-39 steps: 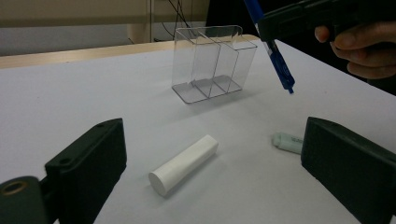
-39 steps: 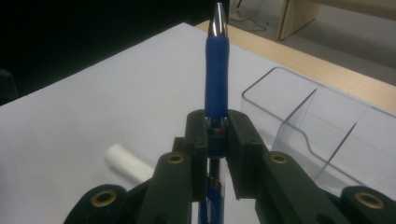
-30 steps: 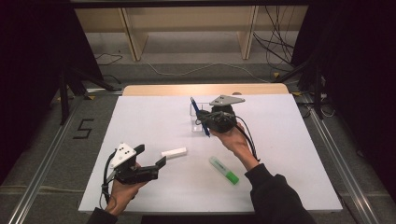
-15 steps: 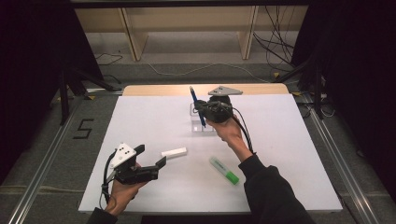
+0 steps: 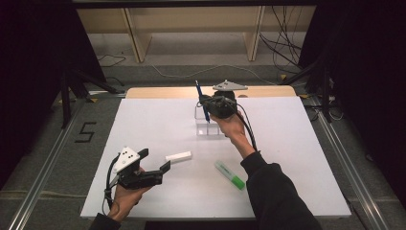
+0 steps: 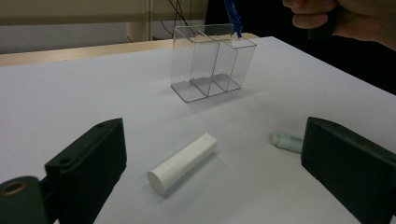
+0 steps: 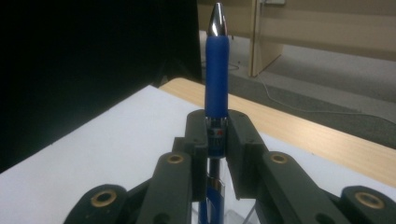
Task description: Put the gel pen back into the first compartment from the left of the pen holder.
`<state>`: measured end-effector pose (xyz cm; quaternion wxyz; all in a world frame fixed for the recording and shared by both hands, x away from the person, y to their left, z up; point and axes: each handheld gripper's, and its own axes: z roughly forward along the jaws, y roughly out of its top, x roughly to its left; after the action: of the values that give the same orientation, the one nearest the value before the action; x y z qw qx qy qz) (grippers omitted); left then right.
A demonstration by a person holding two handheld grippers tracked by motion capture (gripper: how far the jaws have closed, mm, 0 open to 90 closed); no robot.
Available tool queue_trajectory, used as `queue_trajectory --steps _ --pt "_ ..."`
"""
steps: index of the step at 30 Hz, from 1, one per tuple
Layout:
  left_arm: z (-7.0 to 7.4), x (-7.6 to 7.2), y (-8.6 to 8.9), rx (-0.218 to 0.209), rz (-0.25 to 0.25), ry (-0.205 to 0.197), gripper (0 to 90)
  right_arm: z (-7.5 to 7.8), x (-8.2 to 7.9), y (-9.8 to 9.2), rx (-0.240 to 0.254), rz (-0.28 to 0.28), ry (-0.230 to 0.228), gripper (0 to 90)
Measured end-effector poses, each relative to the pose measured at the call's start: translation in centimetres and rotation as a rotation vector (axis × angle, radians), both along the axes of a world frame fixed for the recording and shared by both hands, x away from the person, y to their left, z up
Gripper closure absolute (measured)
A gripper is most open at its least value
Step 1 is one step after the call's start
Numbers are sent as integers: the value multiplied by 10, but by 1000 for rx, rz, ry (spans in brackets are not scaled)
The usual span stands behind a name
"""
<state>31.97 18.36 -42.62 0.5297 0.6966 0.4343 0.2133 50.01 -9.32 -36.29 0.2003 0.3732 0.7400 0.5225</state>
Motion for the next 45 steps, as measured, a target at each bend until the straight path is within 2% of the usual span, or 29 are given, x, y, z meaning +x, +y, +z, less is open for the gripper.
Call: queue_trajectory --steps 8,20,28,45 --pt "0 -1 0 -3 2 -4 62 5 7 7 -5 -11 -18 798" --pt "0 0 0 -2 -1 -5 62 2 16 9 -9 -42 -26 798" --pt "0 0 0 -4 -2 -3 62 -1 22 14 -26 -55 -45 798" --pt "1 -1 0 -4 -6 -1 62 -15 32 24 -30 -72 -29 798"
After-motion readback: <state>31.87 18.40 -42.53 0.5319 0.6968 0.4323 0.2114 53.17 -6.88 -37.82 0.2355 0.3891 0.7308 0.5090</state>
